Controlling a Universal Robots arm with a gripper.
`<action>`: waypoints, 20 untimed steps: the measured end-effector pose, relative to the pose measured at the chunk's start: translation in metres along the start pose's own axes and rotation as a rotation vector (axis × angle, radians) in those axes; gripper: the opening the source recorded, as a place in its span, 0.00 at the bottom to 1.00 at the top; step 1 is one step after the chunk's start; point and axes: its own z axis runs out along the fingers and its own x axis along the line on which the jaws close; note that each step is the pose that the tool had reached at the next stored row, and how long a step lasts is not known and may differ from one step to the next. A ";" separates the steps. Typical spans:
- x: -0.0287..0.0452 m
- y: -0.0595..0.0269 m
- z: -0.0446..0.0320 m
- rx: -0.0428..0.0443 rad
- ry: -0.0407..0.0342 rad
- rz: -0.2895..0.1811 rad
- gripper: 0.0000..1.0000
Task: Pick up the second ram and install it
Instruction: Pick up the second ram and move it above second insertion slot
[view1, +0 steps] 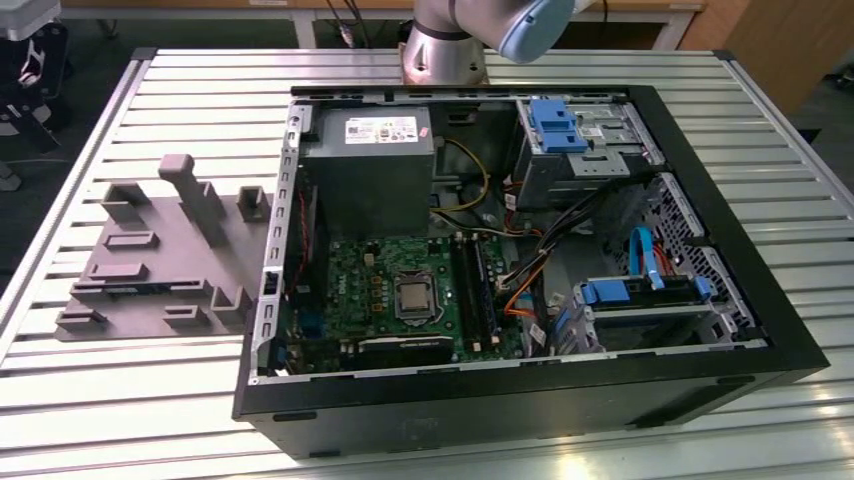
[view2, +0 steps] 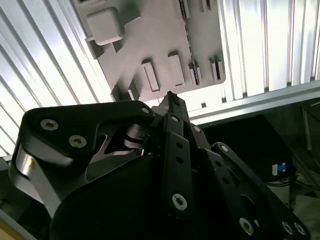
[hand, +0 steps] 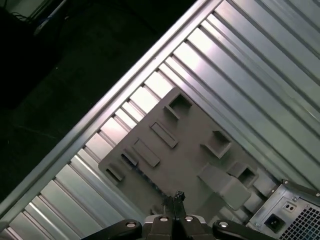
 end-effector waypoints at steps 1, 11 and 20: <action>0.0000 0.0000 0.0002 -0.0004 0.0008 -0.018 0.11; 0.0001 -0.0001 0.0023 -0.0029 0.0106 -0.200 0.11; 0.0001 -0.0002 0.0043 -0.0053 0.0190 -0.364 0.11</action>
